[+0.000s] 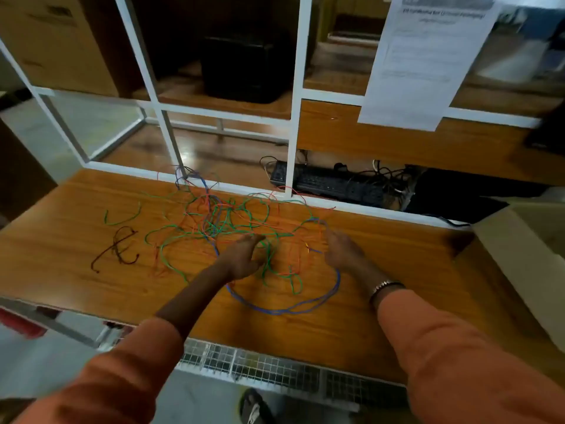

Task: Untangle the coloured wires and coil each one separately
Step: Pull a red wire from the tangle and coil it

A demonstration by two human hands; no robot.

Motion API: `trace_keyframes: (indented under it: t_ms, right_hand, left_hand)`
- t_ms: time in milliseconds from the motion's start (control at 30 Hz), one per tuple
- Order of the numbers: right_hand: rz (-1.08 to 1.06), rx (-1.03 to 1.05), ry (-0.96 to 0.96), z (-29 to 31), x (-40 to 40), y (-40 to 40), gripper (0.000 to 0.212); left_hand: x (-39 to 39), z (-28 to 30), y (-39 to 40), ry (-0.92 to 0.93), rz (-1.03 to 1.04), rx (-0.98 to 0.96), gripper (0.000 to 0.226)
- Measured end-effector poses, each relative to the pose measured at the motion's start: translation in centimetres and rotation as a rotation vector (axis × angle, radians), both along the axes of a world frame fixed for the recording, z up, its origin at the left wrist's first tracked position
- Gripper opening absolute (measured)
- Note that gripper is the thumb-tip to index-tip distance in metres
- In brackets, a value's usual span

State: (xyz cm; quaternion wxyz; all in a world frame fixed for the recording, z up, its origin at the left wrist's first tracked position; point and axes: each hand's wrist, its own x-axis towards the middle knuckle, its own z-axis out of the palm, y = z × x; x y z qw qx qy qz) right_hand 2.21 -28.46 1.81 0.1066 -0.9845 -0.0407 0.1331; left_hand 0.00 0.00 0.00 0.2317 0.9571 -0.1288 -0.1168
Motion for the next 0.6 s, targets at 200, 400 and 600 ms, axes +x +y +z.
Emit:
trace_keyframes:
  t_ms: [200,400,600]
  right_hand:
    - [-0.122,0.101,-0.036,-4.4,2.6,-1.1,0.055]
    - [-0.122,0.277,-0.125,-7.3,6.2,-0.8,0.023]
    - [-0.053,0.342,-0.396,1.0,8.8,0.0,0.019]
  left_hand:
    - [2.4,-2.6,-4.6,0.120,0.112,-0.136,0.062]
    - [4.2,-4.7,-6.7,0.198,0.088,-0.126,0.084]
    - [7.6,-4.2,-5.5,0.166,0.150,-0.199,0.066]
